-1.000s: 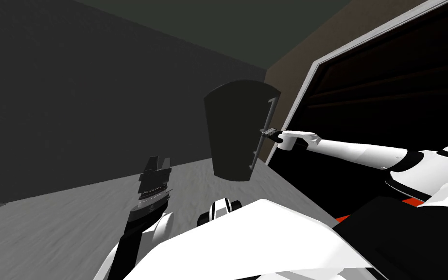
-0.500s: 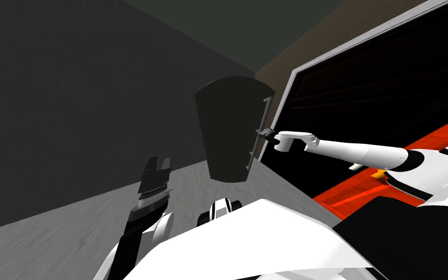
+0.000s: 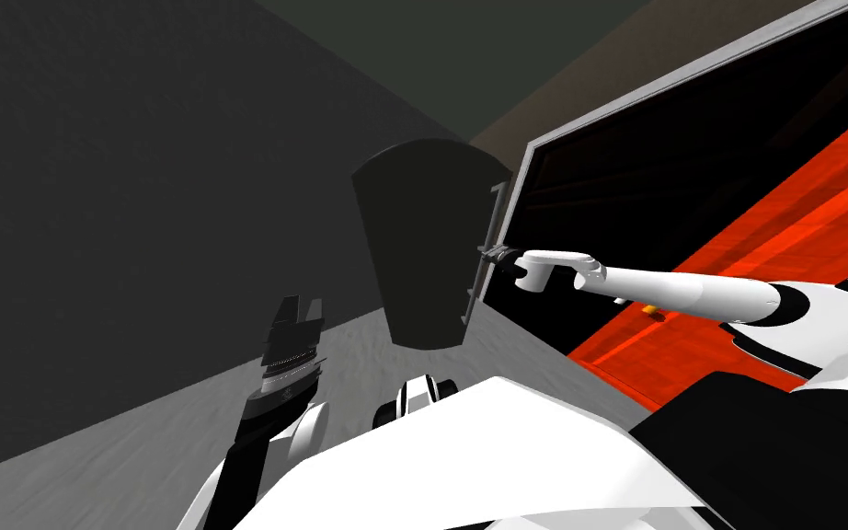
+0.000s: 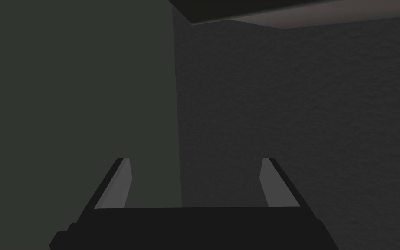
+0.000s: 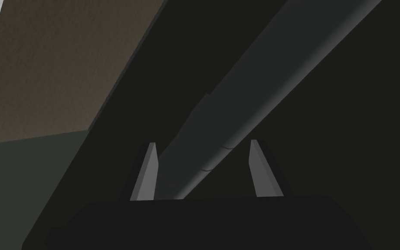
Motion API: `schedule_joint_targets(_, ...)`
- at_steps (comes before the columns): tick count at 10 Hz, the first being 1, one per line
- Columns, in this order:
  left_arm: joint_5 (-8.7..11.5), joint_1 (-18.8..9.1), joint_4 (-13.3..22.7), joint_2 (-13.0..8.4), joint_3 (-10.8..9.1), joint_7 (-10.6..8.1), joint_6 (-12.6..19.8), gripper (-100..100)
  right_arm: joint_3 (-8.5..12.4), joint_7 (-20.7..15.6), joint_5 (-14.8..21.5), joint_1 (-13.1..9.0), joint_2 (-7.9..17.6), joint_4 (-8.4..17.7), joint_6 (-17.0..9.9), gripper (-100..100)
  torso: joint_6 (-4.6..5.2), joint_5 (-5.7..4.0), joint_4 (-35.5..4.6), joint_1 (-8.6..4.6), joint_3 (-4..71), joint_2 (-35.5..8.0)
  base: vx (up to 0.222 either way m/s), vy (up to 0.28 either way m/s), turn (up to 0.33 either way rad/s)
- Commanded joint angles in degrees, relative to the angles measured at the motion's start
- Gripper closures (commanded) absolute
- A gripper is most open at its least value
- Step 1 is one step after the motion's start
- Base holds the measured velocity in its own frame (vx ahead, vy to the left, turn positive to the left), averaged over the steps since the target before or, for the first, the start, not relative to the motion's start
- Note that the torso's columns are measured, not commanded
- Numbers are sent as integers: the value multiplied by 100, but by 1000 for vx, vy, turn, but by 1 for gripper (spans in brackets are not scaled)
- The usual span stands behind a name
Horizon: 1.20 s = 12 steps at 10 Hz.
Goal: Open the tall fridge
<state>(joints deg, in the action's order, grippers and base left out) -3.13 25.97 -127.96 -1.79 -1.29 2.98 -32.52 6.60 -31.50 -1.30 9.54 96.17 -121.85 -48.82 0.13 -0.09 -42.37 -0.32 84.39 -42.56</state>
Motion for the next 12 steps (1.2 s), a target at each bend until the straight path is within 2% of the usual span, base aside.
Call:
schedule_joint_targets(1,0,-1,0,-1,0,0,0,0,-25,17,-17,-53,61,-384,-347,100,-25,5,7,11,10,13,54,58,-223)
schedule_joint_targets(2,0,1,0,0,0,0,0,0,-25,17,-17,-53,61,-578,-462,100,11,12,4,35,19,30,67,84,-311)
schedule_joint_targets(3,0,1,0,0,0,0,0,0,-25,17,-17,-53,61,-757,-462,100,10,12,4,31,17,25,35,54,-209)
schedule_joint_targets(4,0,0,0,0,0,0,0,0,-23,42,-23,-78,102,-930,-716,100,-5,9,5,20,12,16,83,88,-371)
schedule_joint_targets(5,0,2,0,1,0,0,0,0,-23,42,-23,-78,102,-1139,-833,100,20,11,-5,20,11,17,78,108,-361)
schedule_joint_targets(6,0,1,0,0,0,0,0,0,-23,42,-23,-78,102,-1360,-857,100,15,7,-5,13,4,5,23,55,-166)
schedule_joint_targets(7,0,-1,0,0,0,0,0,0,-23,42,-23,-78,102,-1420,-857,100,-18,5,4,11,3,4,-10,0,-8)
schedule_joint_targets(8,0,-2,0,-1,0,0,0,0,-22,67,-30,-104,144,-1612,-1146,100,-34,6,14,21,15,22,20,64,-280)
schedule_joint_targets(9,0,0,0,0,0,0,0,0,-22,67,-30,-104,144,-1785,-1251,100,11,11,8,38,20,31,51,119,-366)
schedule_joint_targets(10,0,1,0,1,0,0,0,0,-22,67,-30,-104,144,-1989,-1251,100,19,8,3,26,15,25,36,71,-170)
schedule_joint_targets(11,0,0,0,0,0,0,0,0,-22,67,-30,-104,144,-2049,-1251,100,-23,11,7,21,18,25,10,-2,-2)
schedule_joint_targets(12,0,-1,0,-1,0,0,0,0,-21,92,-37,-129,185,-2259,-1556,100,-42,13,17,30,26,37,36,64,-300)
